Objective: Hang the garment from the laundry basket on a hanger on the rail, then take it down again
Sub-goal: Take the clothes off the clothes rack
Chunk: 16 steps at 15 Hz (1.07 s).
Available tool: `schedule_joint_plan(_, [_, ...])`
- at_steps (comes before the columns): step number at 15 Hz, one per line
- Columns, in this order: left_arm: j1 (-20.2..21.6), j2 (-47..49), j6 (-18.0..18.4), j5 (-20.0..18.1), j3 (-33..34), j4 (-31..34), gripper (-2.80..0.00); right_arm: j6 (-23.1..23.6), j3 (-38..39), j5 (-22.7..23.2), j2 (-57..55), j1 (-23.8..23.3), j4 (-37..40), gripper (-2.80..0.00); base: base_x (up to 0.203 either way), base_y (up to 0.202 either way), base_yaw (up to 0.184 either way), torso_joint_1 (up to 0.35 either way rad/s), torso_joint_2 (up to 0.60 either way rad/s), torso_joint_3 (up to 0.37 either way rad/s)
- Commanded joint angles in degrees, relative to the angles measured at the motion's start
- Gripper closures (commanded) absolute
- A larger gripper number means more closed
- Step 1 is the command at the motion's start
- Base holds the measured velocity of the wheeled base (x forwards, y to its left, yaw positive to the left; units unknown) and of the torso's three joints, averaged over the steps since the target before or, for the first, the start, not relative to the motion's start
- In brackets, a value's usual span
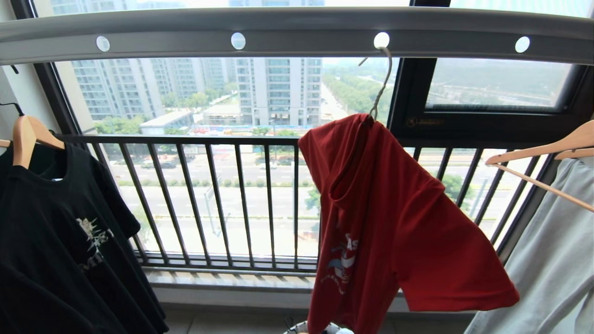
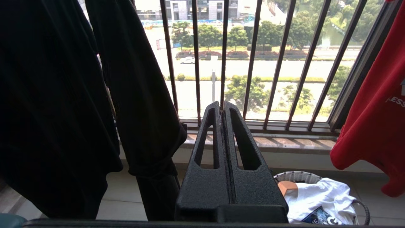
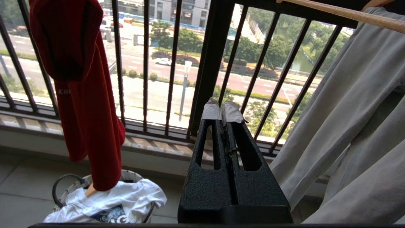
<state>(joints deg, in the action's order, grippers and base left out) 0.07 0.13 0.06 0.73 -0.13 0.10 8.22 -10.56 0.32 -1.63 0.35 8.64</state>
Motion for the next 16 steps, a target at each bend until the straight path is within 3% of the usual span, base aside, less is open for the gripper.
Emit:
schedule_joint_plan(1, [0.01, -0.05, -0.27, -0.03, 0.17, -0.01, 0.00, 0.37, 7.79, 0.60, 1.57, 0.00, -6.47, 0.00, 0.000, 0.000, 0.000, 0.000, 0.00, 0.000])
schedule_joint_plan(8, [0.01, -0.05, -2.78, 0.06, 0.14, -0.10, 0.00, -3.64, 10.56, 1.70, 1.63, 0.00, -8.11, 0.00, 0.000, 0.000, 0.000, 0.000, 0.00, 0.000])
schedule_joint_plan(16, [0.01, -0.05, -2.78, 0.06, 0.19, -0.15, 0.00, -3.74, 10.56, 1.70, 1.63, 0.00, -8.20, 0.00, 0.000, 0.000, 0.000, 0.000, 0.00, 0.000])
